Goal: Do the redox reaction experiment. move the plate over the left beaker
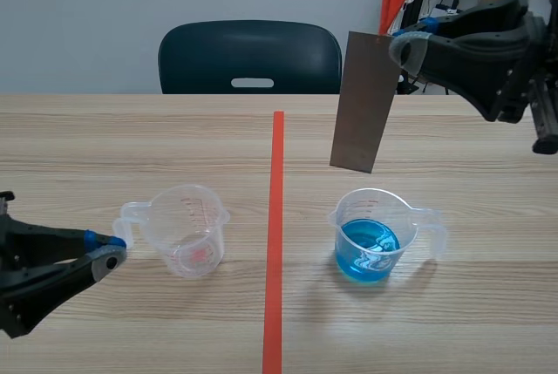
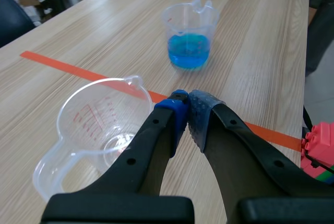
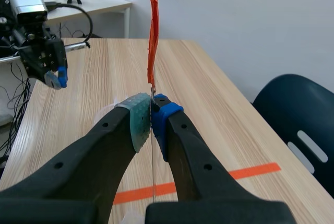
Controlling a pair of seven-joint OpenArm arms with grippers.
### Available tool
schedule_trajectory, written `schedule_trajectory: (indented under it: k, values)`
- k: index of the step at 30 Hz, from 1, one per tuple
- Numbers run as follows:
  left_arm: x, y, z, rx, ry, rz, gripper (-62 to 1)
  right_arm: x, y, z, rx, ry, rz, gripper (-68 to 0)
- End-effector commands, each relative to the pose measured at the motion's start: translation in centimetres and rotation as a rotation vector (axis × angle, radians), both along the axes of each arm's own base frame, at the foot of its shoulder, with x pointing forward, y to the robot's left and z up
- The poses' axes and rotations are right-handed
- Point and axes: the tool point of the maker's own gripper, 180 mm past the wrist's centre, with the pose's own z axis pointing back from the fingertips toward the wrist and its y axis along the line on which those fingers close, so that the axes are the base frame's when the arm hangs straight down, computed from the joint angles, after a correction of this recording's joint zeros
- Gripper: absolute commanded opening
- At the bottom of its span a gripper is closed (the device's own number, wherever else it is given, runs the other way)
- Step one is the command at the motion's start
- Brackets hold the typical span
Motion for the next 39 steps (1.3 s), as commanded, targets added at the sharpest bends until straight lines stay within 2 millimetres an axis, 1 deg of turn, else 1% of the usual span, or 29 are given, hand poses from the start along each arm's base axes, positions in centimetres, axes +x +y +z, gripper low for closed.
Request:
schedule_trajectory:
  k: [1, 5, 10, 13, 19, 26, 28, 31, 36, 37, 39]
  values:
    - [-0.6, -0.1, 0.6, -0.041, -0.016, 0.016, -59.2, 0.5, 0.5, 1.9, 0.037, -0.039, 0.016, -66.9]
    - [-2.9, 0.6, 0.1, -0.063, -0.023, 0.067, -59.2, 0.7, 1.9, 2.1, 0.043, -0.051, 0.036, -66.9]
    - [-5.9, 0.4, -0.8, -0.037, -0.073, 0.077, -59.2, 0.9, 3.5, 2.3, 0.053, -0.060, 0.060, -66.9]
    - [-6.5, 0.6, -1.4, -0.040, -0.095, 0.133, -59.2, 1.0, 4.6, 2.3, 0.055, -0.065, 0.075, -66.9]
    - [-7.6, 1.5, -3.3, -0.090, -0.052, 0.243, -59.2, 0.8, 6.7, 2.1, 0.066, -0.056, 0.106, -66.9]
    - [-9.4, 2.5, -4.3, -0.186, -0.056, 0.375, -59.2, 0.4, 9.0, 1.9, 0.077, -0.045, 0.140, -66.9]
    - [-9.6, 2.5, -4.6, -0.194, -0.068, 0.408, -59.2, 0.3, 9.6, 1.9, 0.082, -0.042, 0.149, -66.9]
    - [-9.5, 2.1, -5.0, -0.206, -0.087, 0.452, -59.2, 0.3, 10.6, 1.9, 0.091, -0.017, 0.155, -66.9]
    - [-8.6, 1.2, -4.9, -0.241, -0.132, 0.520, -59.0, 0.3, 12.1, 1.8, 0.103, 0.034, 0.164, -66.9]
    - [-8.4, 1.2, -4.9, -0.246, -0.138, 0.535, -57.6, 0.3, 12.3, 1.8, 0.105, 0.044, 0.166, -66.9]
    - [-8.0, 1.5, -4.7, -0.252, -0.153, 0.572, -51.7, 0.3, 12.8, 1.9, 0.111, 0.064, 0.169, -66.9]
